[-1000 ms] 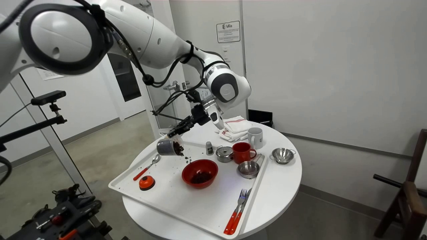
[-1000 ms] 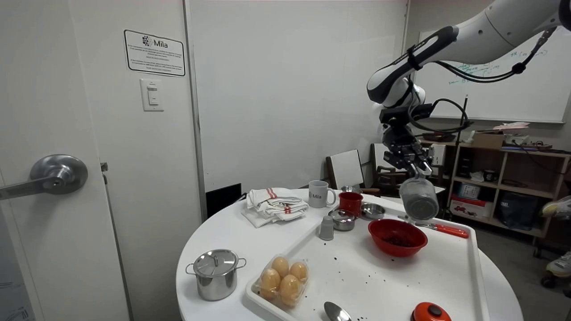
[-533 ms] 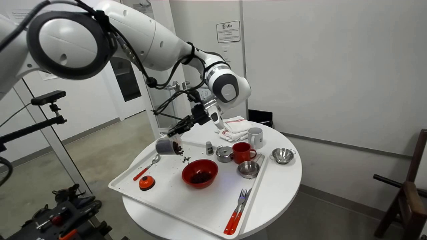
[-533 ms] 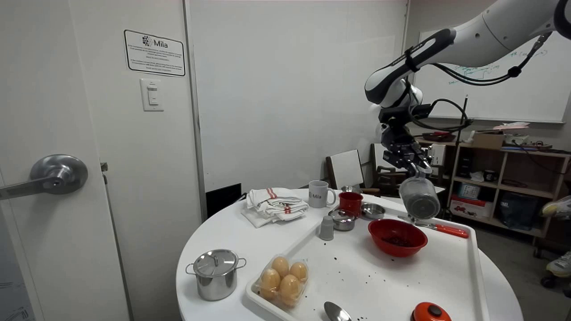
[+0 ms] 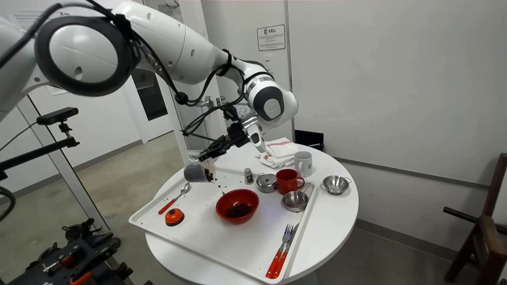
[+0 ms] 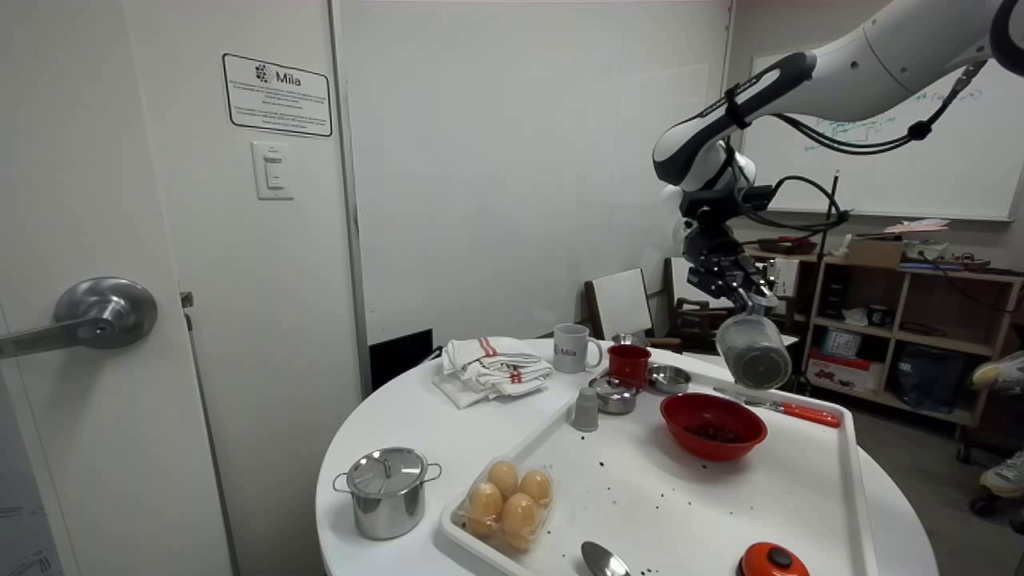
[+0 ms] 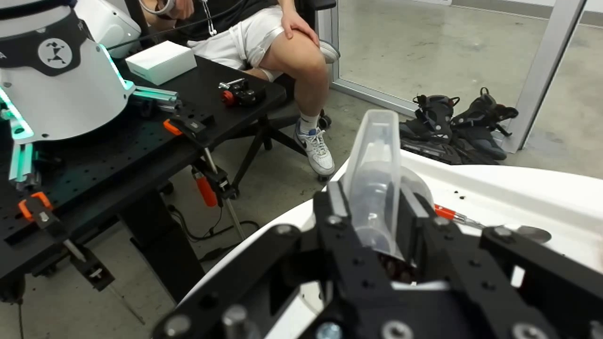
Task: Pour some contents from the clear jar into the orange bowl
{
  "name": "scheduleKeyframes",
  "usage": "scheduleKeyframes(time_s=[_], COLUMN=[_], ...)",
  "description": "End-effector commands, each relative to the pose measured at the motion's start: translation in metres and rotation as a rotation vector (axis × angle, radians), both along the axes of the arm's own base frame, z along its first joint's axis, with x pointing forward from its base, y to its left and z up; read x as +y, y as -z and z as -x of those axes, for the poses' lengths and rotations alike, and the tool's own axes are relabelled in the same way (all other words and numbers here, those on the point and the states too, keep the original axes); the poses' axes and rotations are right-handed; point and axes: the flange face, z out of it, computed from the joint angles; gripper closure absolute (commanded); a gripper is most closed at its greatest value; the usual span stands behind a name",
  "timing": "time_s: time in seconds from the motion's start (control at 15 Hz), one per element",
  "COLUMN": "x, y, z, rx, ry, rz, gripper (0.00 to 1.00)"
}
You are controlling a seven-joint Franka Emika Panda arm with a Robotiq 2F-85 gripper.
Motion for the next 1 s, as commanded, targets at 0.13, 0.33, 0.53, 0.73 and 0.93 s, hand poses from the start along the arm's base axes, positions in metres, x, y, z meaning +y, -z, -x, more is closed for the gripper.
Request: scheduleKeyframes(time_s=[0.13, 0.33, 0.53, 0.73, 0.93], x=[-0.0074, -0.0089, -0.0092, -0.0088, -0.0081], y=[-0.0063, -0.0075, -0.0086, -0.0100, -0.0103], z=[-0.0011, 0.0000, 0.0010, 0.0014, 0.0014], rx=[-0.021, -0.029, -0.032, -0.029, -0.012], ry=[-0.040, -0.052, -0.063, -0.073, -0.081], rz=[-0.068, -0.087, -0.103, -0.115, -0.129], gripper=[0.89, 0.89, 0.89, 0.89, 0.89])
